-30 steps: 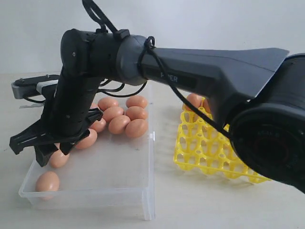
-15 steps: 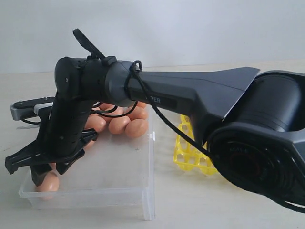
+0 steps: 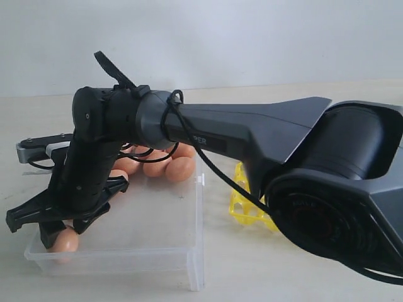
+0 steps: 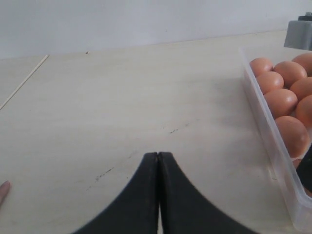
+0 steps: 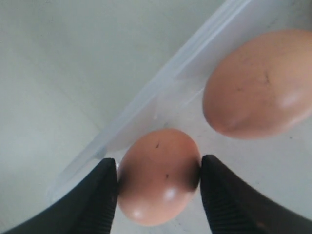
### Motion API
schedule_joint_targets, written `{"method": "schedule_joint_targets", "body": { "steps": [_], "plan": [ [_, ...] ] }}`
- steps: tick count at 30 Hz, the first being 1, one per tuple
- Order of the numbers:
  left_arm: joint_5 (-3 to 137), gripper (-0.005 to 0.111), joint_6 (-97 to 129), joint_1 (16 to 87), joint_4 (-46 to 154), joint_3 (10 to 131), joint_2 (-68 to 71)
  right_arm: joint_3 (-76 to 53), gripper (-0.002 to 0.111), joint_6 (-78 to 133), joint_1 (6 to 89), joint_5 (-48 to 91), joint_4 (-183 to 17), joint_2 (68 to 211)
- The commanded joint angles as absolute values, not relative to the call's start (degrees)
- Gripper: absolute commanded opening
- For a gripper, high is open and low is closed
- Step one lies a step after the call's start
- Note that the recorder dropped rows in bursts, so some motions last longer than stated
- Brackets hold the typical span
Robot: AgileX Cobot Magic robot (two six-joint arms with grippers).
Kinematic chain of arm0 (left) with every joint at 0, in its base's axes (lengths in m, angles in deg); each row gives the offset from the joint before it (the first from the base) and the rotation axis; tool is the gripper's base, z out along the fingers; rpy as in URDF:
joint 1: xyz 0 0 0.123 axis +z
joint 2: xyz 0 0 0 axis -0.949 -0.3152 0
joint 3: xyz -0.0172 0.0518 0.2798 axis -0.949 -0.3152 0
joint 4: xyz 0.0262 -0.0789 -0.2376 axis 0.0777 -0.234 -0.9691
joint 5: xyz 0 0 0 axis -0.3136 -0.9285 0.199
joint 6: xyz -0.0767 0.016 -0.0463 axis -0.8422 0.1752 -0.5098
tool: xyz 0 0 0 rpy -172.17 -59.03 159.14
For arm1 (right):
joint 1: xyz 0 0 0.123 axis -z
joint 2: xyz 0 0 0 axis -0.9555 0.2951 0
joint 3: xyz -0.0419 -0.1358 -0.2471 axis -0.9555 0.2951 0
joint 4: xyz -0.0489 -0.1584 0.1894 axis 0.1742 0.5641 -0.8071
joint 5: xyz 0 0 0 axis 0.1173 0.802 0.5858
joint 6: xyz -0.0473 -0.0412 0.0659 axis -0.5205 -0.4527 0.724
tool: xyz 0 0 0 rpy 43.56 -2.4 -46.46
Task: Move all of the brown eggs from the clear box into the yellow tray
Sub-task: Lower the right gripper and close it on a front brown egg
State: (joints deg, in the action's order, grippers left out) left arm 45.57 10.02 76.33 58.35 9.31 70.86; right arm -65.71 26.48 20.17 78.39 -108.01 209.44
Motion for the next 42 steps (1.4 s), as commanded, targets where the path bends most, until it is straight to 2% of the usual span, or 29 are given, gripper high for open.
{"method": "schedule_joint_targets", "body": {
  "steps": [1,16,31,33,34,38,42],
  "plan": [
    [45.61,0.0,9.92,75.99,57.86,9.54,71.18,-65.97,0.051,26.49,20.17,78.42,-107.35,211.17],
    [45.61,0.0,9.92,75.99,57.86,9.54,71.18,-65.97,0.051,26.01,21.8,83.54,-101.97,210.44],
    [45.61,0.0,9.92,75.99,57.86,9.54,71.18,-65.97,0.05,23.93,21.9,77.32,-102.34,211.91],
    [45.61,0.0,9.92,75.99,57.86,9.54,71.18,-65.97,0.046,22.94,21.9,76.97,-102.34,212.03],
    [45.61,0.0,9.92,75.99,57.86,9.54,71.18,-65.97,0.039,22.07,21.9,76.68,-102.22,212.03],
    [45.61,0.0,9.92,75.99,57.86,9.54,71.18,-65.97,0.0,18.76,21.9,75.8,-102.22,211.64],
    [45.61,0.0,9.92,75.99,57.86,9.54,71.18,-65.97,0.0,16.27,21.8,75.48,-101.89,210.55]
  ]
}}
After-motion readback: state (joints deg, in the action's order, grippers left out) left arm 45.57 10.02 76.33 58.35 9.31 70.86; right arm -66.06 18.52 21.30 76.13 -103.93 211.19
